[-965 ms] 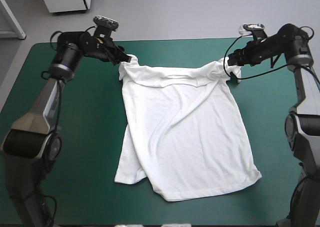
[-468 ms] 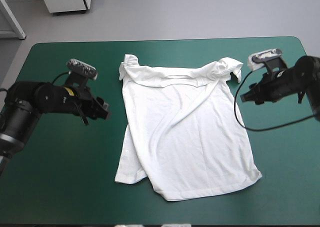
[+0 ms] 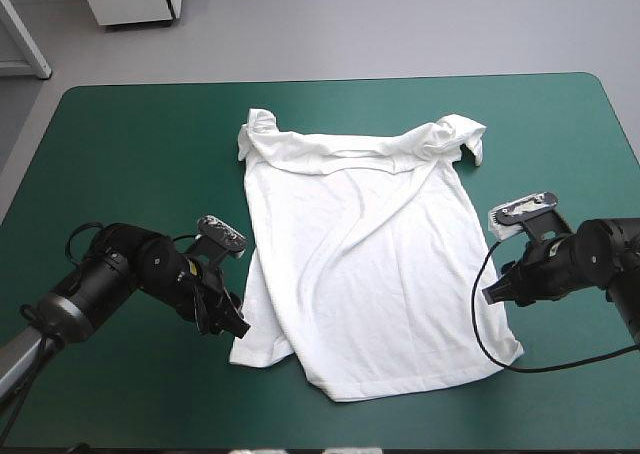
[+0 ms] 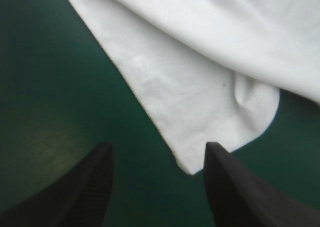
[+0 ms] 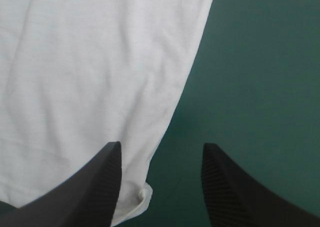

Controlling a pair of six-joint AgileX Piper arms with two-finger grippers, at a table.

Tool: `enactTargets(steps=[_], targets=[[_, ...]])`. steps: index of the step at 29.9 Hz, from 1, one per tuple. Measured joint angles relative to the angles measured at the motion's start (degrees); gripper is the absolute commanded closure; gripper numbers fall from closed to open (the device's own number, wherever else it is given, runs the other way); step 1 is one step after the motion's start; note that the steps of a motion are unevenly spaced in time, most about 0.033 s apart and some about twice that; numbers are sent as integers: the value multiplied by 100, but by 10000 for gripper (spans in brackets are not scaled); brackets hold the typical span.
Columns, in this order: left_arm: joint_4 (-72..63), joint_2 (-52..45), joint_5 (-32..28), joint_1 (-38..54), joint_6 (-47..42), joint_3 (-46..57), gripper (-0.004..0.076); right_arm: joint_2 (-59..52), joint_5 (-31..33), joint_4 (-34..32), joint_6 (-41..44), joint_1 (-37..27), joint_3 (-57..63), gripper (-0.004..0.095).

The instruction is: Fold the cloth

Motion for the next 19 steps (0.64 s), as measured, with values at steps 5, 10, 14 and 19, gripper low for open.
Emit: enactTargets(steps=[5,10,14,19], targets=[[0,143,-422,-12,-1,430,318,-28,-42,-18,21,0,91,444],[-64,377,-650,-19,93,774,319,-28,-66,-29,25,0,91,444],[-127,471,-856,-227,155,921,319,-28,-66,-34,28,0,91,444],[-146,712,-1046,-656,107,965,319,-28,-70,-132,93,0,91,444]])
